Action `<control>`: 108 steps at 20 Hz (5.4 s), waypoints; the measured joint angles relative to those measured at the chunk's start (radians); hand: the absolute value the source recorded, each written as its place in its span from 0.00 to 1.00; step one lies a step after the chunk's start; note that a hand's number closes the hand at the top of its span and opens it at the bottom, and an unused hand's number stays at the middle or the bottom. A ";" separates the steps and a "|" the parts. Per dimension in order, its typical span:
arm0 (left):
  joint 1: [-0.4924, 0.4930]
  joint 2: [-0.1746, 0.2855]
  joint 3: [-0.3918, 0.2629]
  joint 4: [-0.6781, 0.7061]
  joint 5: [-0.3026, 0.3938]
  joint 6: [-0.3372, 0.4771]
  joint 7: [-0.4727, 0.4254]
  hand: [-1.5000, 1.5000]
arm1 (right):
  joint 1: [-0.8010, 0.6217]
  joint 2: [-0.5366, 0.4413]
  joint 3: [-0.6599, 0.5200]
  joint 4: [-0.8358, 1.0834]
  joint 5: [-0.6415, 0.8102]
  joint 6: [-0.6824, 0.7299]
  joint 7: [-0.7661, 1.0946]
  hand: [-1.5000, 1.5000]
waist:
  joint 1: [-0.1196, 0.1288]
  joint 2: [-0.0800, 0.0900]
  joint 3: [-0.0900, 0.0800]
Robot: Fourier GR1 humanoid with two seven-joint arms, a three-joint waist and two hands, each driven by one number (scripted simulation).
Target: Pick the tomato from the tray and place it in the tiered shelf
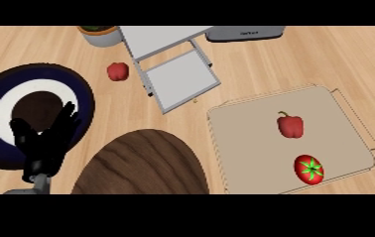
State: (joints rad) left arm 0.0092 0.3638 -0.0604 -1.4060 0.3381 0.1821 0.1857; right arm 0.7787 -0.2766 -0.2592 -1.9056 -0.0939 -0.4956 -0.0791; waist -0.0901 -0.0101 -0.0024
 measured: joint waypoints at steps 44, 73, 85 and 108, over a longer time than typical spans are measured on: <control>-0.102 -0.051 -0.041 0.042 -0.050 -0.061 0.039 0.50 | -0.199 -0.269 0.343 -0.340 0.704 0.071 1.325 0.00 | 0.133 0.017 0.004; -0.071 -0.057 0.013 0.032 -0.068 -0.088 0.068 0.50 | -0.521 0.159 0.280 0.047 1.086 0.253 1.221 1.00 | 0.091 0.001 0.003; -0.062 -0.072 0.036 0.036 -0.082 -0.107 0.044 0.50 | -0.582 0.195 0.327 0.118 1.077 0.330 1.124 1.00 | 0.084 -0.009 -0.011; -0.069 -0.075 0.033 0.023 -0.104 -0.112 0.099 0.50 | -1.333 0.273 0.882 -0.161 0.783 0.764 0.972 1.00 | 0.119 0.002 0.009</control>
State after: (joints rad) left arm -0.0593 0.2891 -0.0275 -1.3831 0.2345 0.0703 0.2849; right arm -0.5542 -0.0034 0.6224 -2.0669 0.6891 0.2688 0.8927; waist 0.0293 -0.0078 0.0062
